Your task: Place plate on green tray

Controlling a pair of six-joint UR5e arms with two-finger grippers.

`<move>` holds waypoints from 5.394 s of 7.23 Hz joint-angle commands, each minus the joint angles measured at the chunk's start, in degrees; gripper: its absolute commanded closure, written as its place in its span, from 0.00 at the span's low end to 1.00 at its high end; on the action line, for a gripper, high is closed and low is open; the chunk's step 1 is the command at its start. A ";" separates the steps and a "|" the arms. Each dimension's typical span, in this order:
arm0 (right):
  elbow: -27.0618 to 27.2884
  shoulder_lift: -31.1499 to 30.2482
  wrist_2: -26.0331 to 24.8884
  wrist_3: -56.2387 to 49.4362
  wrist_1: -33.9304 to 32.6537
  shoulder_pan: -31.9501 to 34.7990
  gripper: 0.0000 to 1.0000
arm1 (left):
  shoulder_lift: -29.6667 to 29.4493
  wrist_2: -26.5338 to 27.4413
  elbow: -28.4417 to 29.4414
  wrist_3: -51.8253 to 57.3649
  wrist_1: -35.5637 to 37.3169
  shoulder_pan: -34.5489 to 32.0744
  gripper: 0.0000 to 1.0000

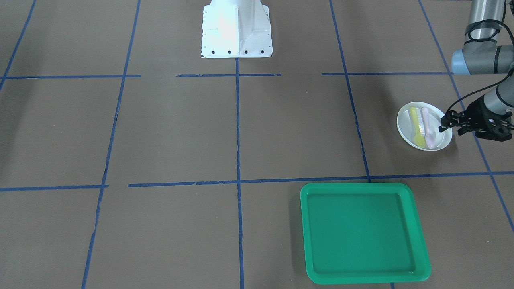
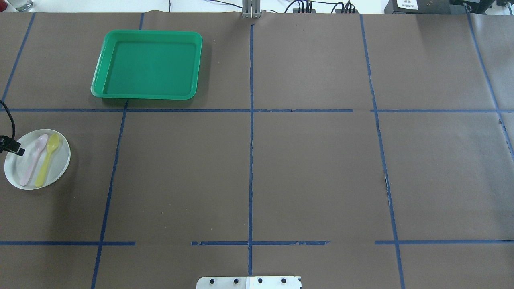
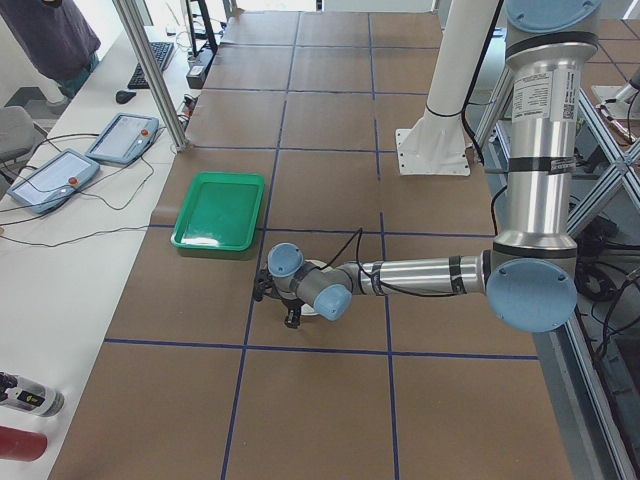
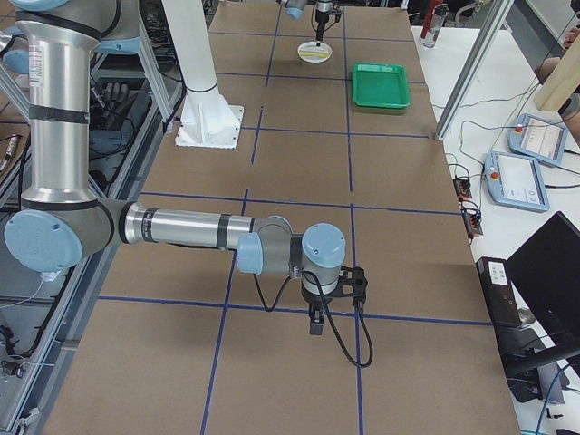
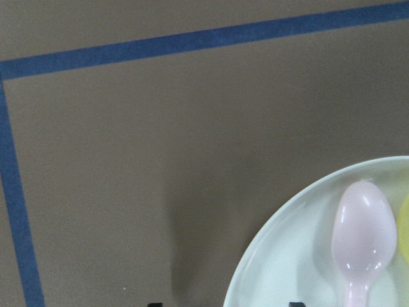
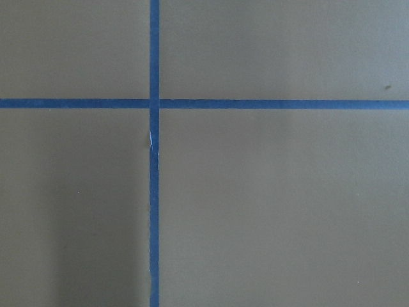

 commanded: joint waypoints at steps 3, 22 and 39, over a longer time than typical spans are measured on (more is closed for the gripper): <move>0.06 0.00 0.00 -0.01 0.06 0.00 0.00 | 0.21 -0.03 -0.43 0.41 -0.25 0.30 0.92; 0.06 0.00 0.00 -0.01 -0.03 0.00 0.00 | -30.88 -9.71 20.46 -45.76 -13.76 0.11 1.00; 0.06 0.00 0.00 -0.01 -0.03 0.00 0.00 | -25.56 -11.19 3.49 -26.48 0.11 -9.52 0.00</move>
